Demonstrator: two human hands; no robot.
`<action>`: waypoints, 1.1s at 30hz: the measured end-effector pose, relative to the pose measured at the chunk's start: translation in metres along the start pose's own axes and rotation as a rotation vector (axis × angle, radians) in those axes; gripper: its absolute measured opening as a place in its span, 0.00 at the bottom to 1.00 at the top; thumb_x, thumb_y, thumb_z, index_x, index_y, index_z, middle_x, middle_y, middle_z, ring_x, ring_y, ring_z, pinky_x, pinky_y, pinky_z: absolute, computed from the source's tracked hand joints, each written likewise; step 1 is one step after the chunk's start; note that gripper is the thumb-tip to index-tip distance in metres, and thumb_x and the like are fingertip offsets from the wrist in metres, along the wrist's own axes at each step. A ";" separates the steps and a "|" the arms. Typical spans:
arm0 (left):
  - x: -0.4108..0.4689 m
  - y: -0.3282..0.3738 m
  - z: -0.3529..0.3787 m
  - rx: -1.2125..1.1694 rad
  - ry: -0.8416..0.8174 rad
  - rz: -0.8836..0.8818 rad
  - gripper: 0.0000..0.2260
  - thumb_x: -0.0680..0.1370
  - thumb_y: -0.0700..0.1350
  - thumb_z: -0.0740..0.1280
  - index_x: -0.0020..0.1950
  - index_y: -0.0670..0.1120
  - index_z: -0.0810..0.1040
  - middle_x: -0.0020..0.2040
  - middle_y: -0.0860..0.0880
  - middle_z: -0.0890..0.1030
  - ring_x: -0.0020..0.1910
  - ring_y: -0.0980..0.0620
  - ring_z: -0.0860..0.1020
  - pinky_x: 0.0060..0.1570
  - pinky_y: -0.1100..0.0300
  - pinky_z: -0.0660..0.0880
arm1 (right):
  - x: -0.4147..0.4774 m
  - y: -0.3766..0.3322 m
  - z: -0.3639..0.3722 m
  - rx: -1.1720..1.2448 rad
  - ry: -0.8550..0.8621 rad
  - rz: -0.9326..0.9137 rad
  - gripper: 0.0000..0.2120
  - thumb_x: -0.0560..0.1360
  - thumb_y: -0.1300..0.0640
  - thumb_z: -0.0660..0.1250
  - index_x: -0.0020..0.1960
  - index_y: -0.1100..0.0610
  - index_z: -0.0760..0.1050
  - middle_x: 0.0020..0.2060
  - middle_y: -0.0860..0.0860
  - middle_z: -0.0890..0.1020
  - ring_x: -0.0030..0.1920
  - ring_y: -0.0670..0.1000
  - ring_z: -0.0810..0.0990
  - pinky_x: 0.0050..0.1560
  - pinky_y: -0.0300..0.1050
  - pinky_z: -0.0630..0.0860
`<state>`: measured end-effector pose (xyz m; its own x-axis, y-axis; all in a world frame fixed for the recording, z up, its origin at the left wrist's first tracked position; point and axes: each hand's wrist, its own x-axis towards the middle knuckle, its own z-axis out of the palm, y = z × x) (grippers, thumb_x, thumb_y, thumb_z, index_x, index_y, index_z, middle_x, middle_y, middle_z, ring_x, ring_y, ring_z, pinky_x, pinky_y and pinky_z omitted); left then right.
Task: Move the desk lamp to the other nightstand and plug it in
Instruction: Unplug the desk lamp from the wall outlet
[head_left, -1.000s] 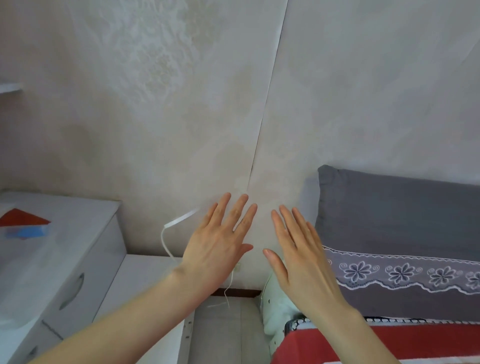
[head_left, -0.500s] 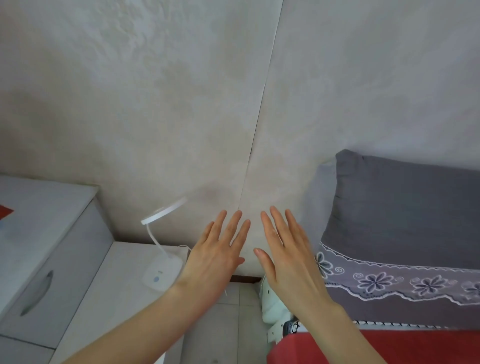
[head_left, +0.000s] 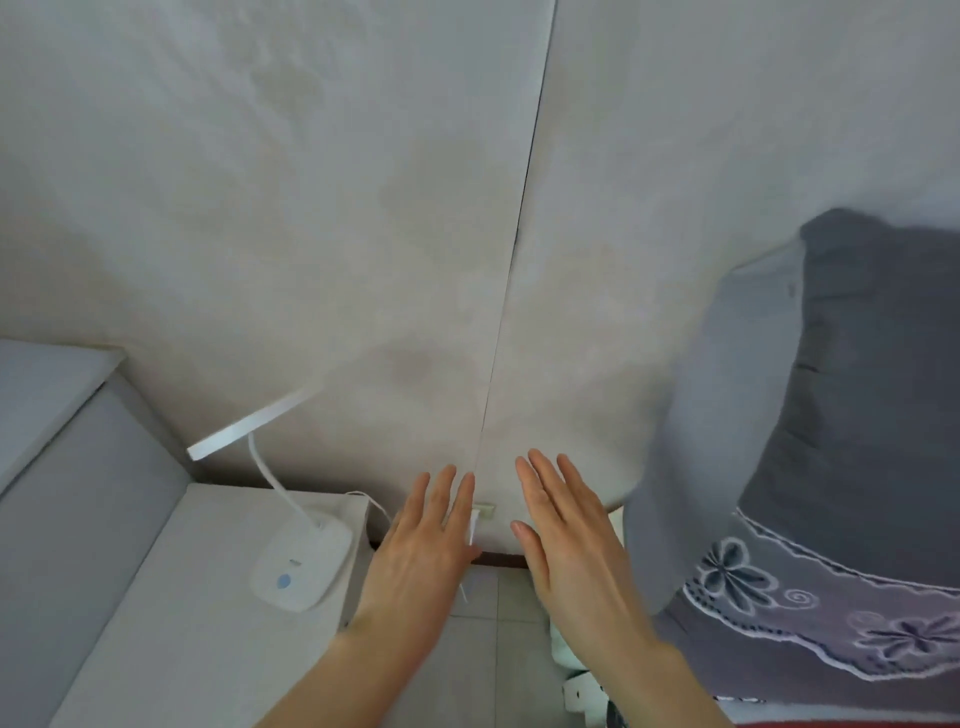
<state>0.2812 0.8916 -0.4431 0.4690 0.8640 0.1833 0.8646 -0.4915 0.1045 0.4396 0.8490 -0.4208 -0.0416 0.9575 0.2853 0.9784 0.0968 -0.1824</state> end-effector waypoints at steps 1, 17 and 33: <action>-0.001 -0.002 0.019 -0.008 -0.025 -0.005 0.34 0.58 0.48 0.83 0.61 0.40 0.80 0.60 0.40 0.81 0.58 0.38 0.80 0.47 0.51 0.82 | 0.000 0.005 0.018 0.000 -0.012 -0.005 0.23 0.78 0.50 0.53 0.72 0.56 0.62 0.70 0.53 0.69 0.70 0.58 0.67 0.62 0.53 0.74; 0.005 -0.033 0.328 -0.078 -0.088 -0.041 0.35 0.54 0.48 0.85 0.55 0.33 0.81 0.50 0.37 0.84 0.49 0.41 0.84 0.47 0.52 0.82 | -0.014 0.065 0.300 -0.025 -0.109 -0.021 0.25 0.76 0.56 0.65 0.71 0.57 0.64 0.70 0.55 0.70 0.65 0.54 0.74 0.55 0.49 0.78; 0.019 -0.045 0.513 0.058 -0.223 -0.139 0.29 0.80 0.34 0.53 0.77 0.36 0.41 0.74 0.38 0.62 0.71 0.37 0.62 0.72 0.48 0.61 | 0.001 0.110 0.459 -0.031 0.019 0.209 0.07 0.77 0.58 0.61 0.46 0.55 0.77 0.45 0.56 0.83 0.47 0.60 0.80 0.42 0.50 0.73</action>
<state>0.3439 0.9861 -0.9456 0.3676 0.9287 -0.0489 0.9293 -0.3649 0.0565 0.4542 0.9850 -0.8724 0.1665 0.9505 0.2624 0.9712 -0.1120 -0.2104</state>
